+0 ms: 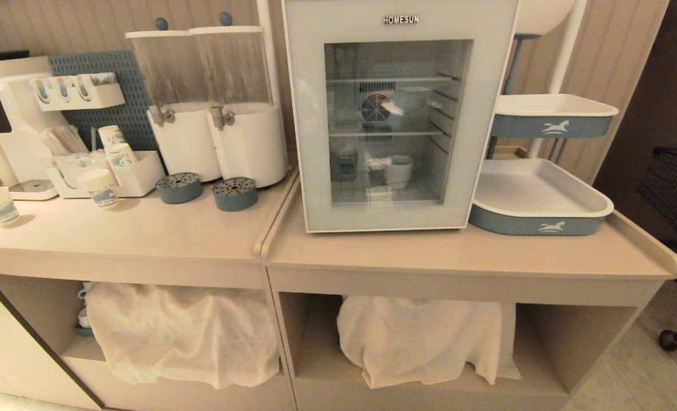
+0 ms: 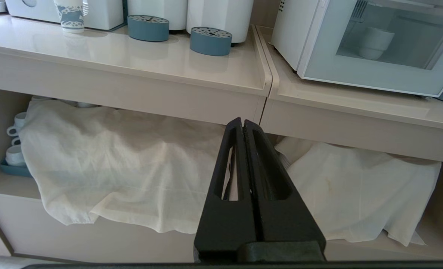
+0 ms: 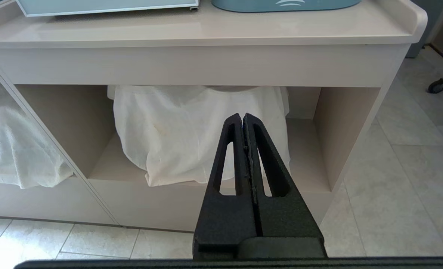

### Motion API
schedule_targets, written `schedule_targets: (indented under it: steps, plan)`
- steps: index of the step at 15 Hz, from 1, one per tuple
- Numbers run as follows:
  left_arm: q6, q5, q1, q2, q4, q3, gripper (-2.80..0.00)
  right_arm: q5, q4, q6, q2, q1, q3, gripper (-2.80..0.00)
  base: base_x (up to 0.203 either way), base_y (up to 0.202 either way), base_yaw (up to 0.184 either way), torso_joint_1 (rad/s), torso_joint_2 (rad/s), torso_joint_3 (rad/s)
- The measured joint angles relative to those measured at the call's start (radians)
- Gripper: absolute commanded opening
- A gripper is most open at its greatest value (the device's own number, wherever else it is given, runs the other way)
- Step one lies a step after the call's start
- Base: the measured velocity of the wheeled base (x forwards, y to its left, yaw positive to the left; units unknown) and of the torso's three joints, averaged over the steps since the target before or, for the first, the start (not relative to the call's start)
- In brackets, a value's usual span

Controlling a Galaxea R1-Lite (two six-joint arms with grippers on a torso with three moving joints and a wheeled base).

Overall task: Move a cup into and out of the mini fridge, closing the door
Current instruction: Open the freezer door

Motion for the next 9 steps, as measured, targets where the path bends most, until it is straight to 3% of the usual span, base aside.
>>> schedule_targets:
  steps: [9]
  plan:
    - [0.000, 0.000, 0.000, 0.000, 0.000, 0.000, -2.80, -0.009, -0.002, 0.023, 0.000, 0.000, 0.001, -2.80, 0.000, 0.000, 0.000, 0.000, 0.00, 0.000]
